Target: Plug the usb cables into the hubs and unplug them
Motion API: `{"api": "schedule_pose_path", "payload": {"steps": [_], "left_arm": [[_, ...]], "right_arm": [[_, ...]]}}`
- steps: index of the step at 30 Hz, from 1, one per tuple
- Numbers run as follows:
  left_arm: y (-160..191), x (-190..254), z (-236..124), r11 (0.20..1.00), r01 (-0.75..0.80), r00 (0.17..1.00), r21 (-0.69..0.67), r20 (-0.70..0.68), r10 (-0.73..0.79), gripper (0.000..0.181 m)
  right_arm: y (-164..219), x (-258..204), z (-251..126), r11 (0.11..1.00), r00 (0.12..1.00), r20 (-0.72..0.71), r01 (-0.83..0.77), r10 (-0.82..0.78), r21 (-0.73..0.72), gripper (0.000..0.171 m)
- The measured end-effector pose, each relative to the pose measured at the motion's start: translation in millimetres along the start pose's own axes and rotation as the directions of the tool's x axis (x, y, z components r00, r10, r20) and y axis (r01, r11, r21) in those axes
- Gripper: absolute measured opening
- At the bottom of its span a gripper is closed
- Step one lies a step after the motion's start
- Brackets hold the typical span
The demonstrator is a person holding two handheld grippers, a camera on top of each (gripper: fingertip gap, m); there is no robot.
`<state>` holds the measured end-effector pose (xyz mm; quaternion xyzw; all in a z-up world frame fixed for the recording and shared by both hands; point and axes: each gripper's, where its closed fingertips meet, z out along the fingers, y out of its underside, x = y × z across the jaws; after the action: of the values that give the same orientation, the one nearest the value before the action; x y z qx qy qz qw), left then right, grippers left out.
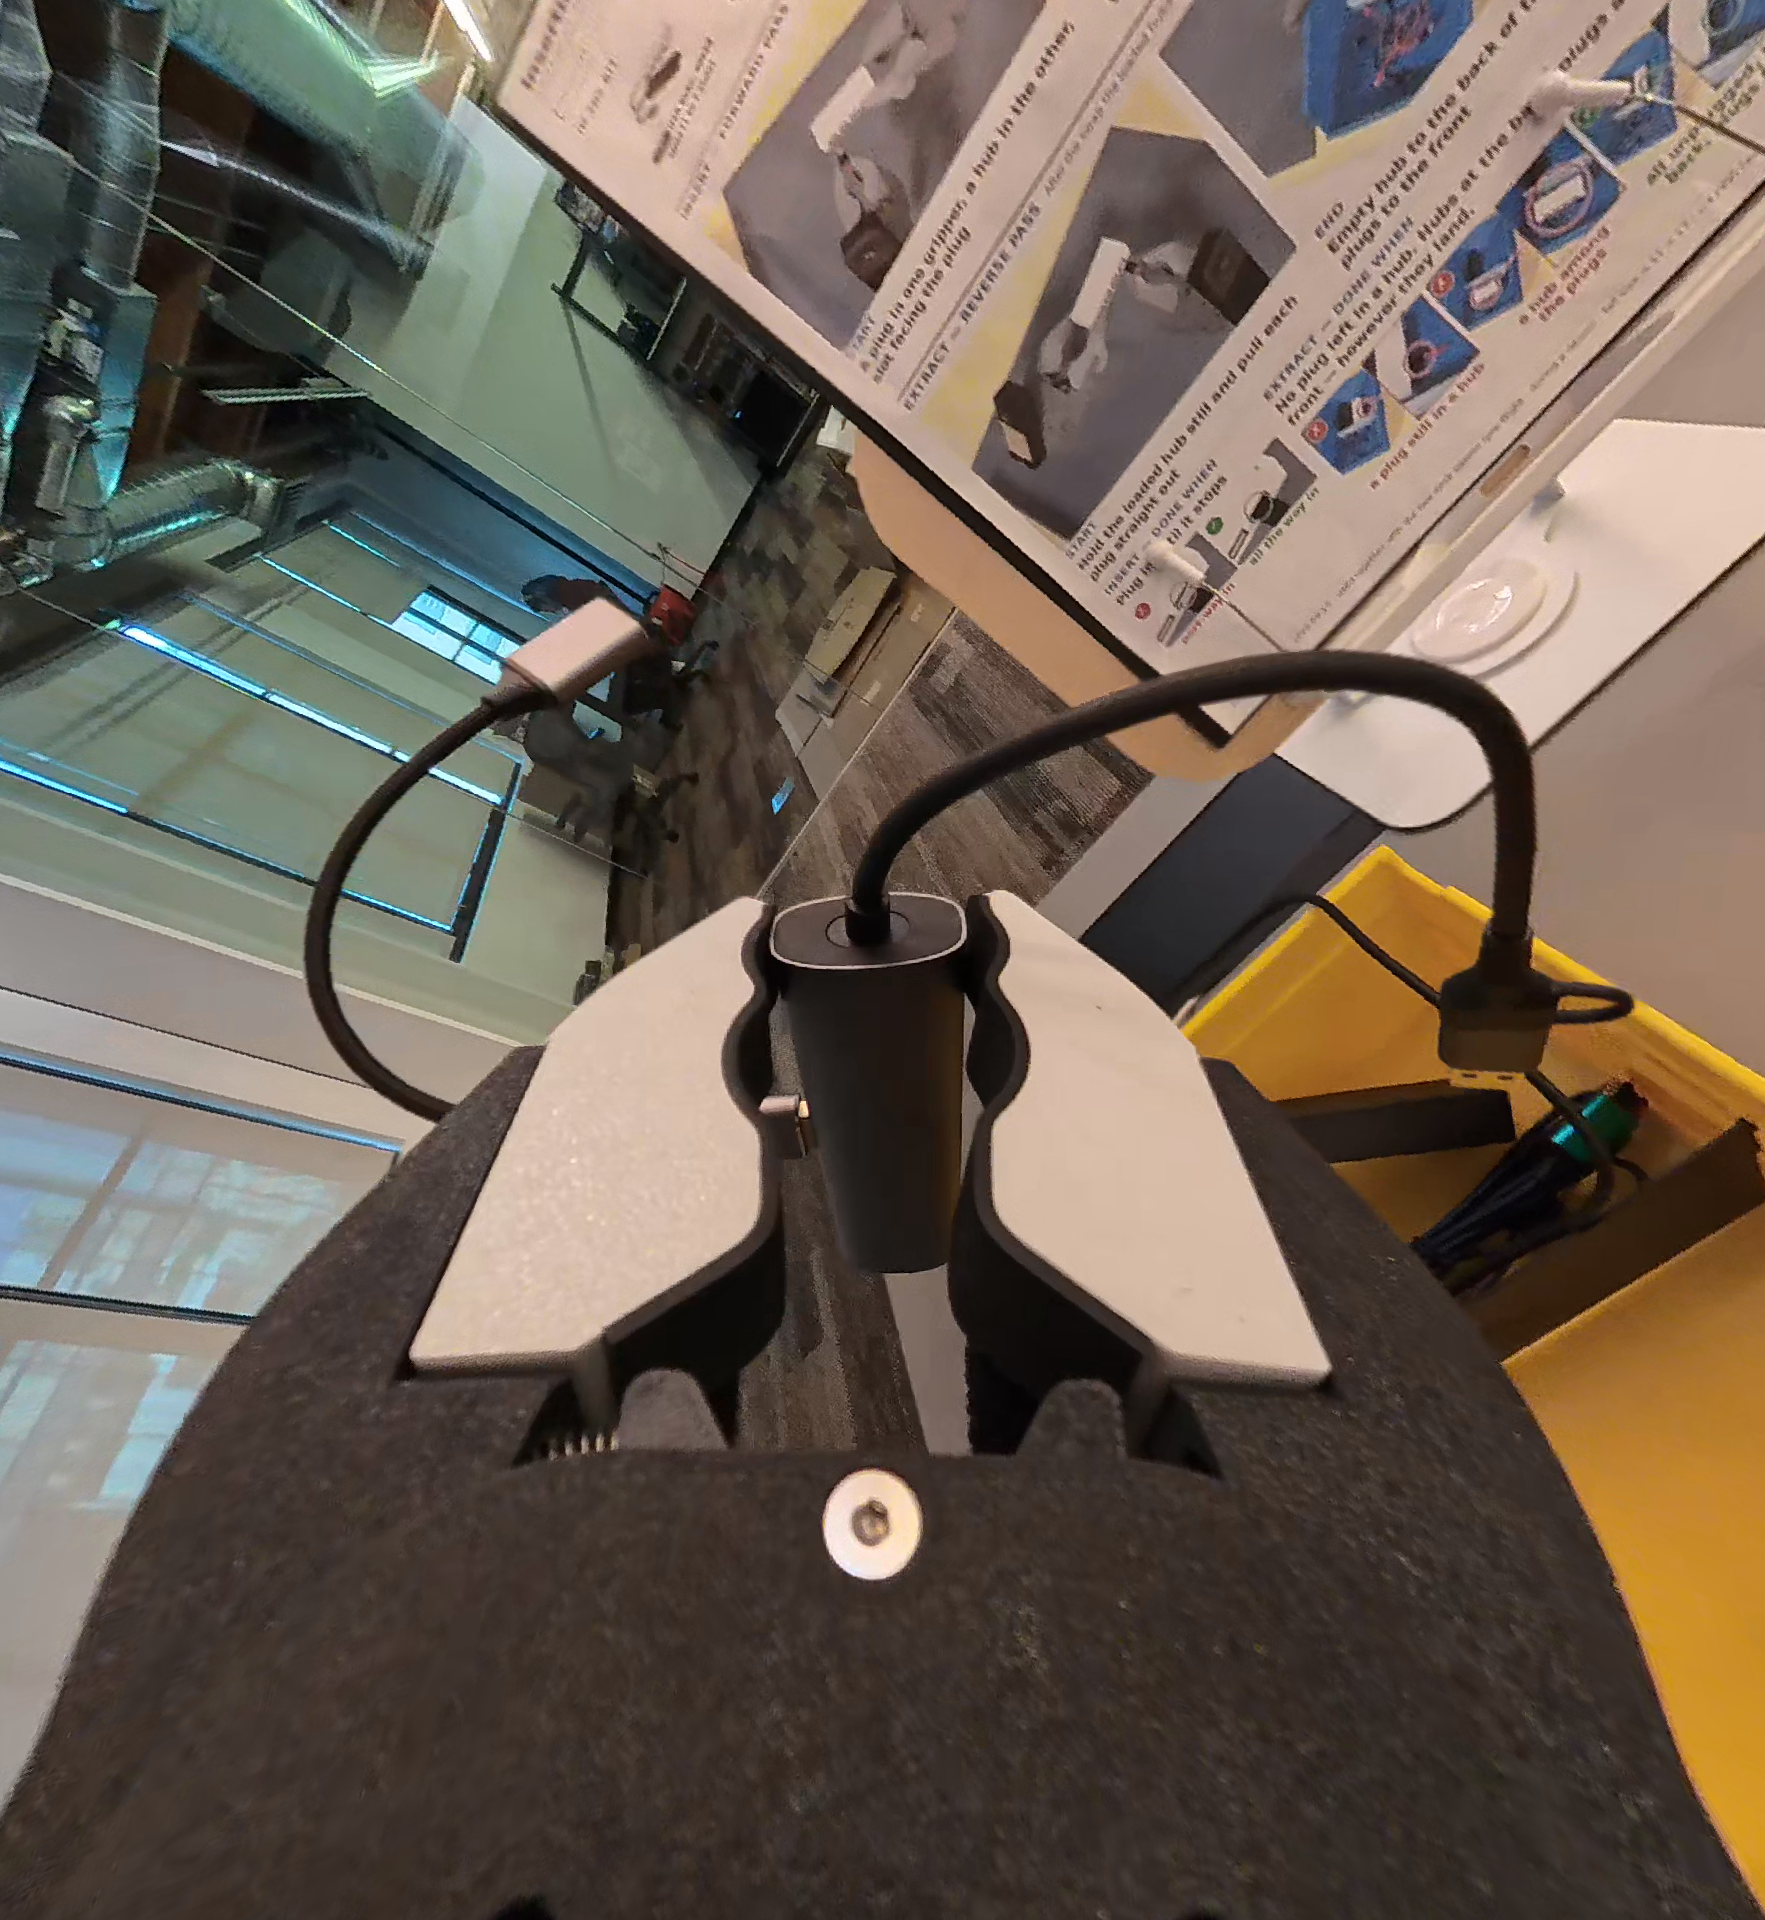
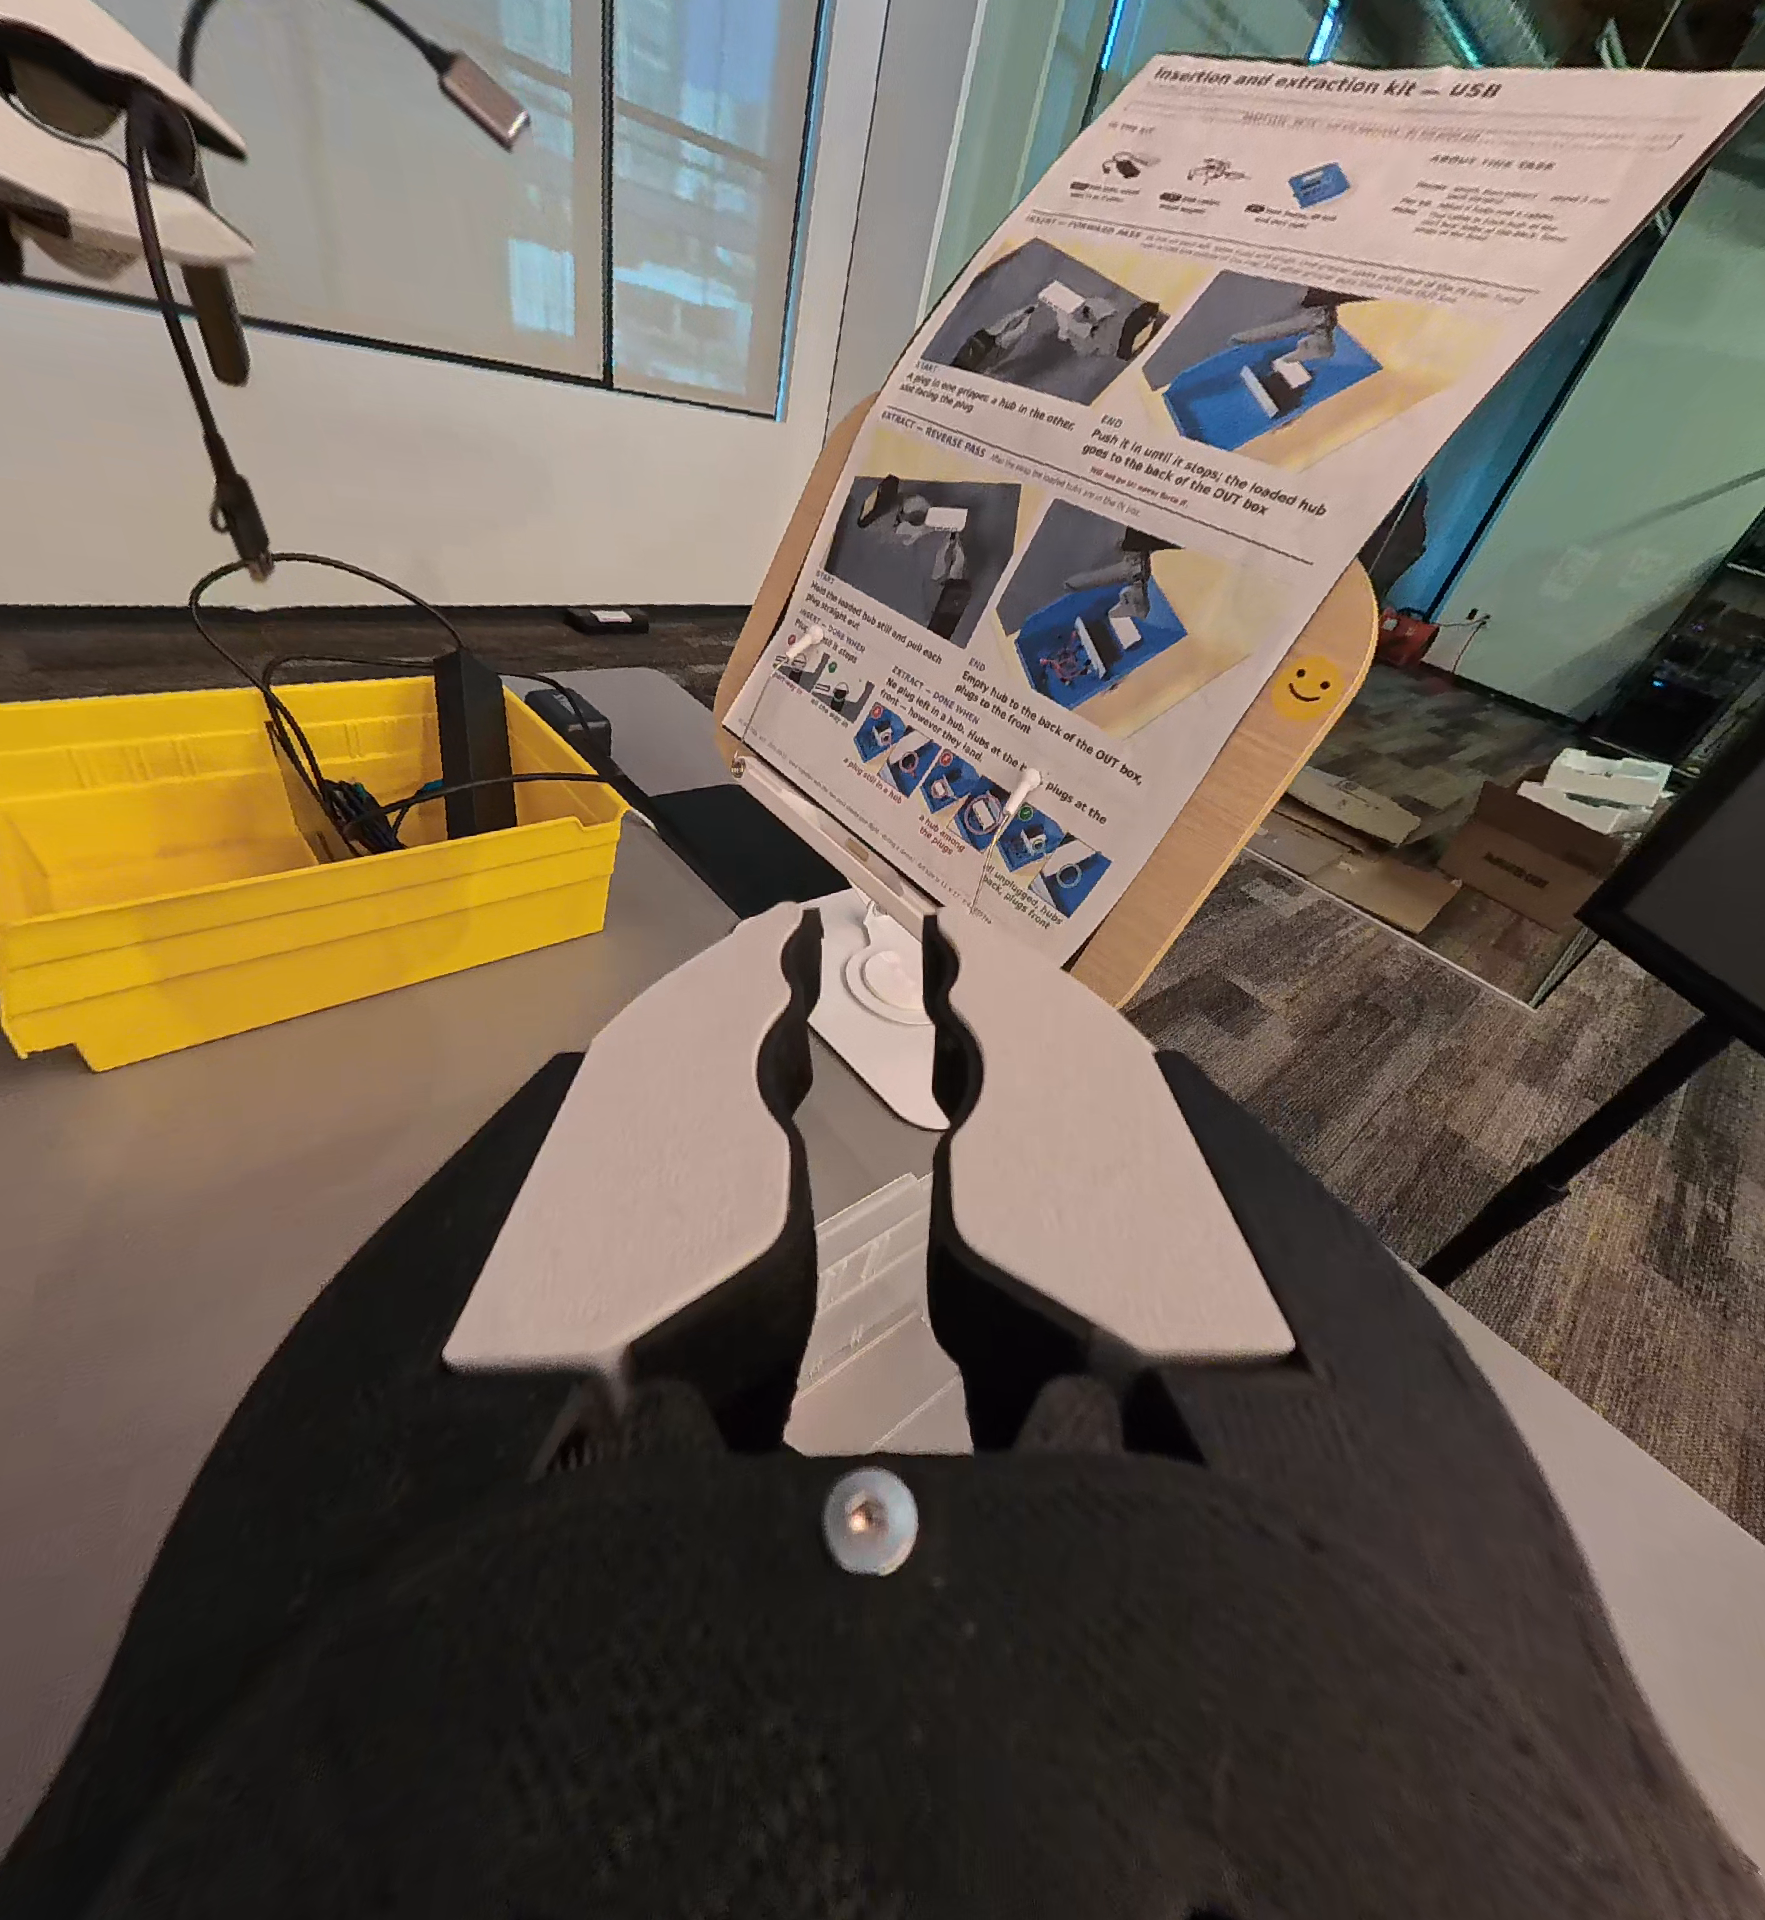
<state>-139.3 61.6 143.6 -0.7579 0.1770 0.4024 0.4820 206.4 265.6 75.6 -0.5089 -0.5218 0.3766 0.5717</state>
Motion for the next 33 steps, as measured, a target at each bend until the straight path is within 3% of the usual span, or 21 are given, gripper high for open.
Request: {"api": "schedule_pose_path", "payload": {"steps": [11,20,29,33], "left_arm": [[-44,-16,-15,0.996,-0.073,0.997,0.048,0.035,0.071,0.034],[-69,-3,-22,0.986,-0.146,0.989,0.077,0.042,0.144,0.034],[-94,64,-22,0.968,-0.221,0.974,0.117,-0.031,0.226,0.034],[-107,106,-20,0.949,-0.282,0.955,0.142,-0.055,0.292,0.034]], "right_arm": [[11,2,5,0.999,0.999,0.012,-0.032,0.033,-0.039,0.019],[15,1,6,0.998,0.999,0.018,-0.030,0.032,-0.058,0.019],[7,-13,9,0.998,0.998,0.056,-0.018,0.021,-0.058,0.019],[-22,-48,12,0.994,0.978,0.178,-0.109,0.105,0.010,0.025]]}}
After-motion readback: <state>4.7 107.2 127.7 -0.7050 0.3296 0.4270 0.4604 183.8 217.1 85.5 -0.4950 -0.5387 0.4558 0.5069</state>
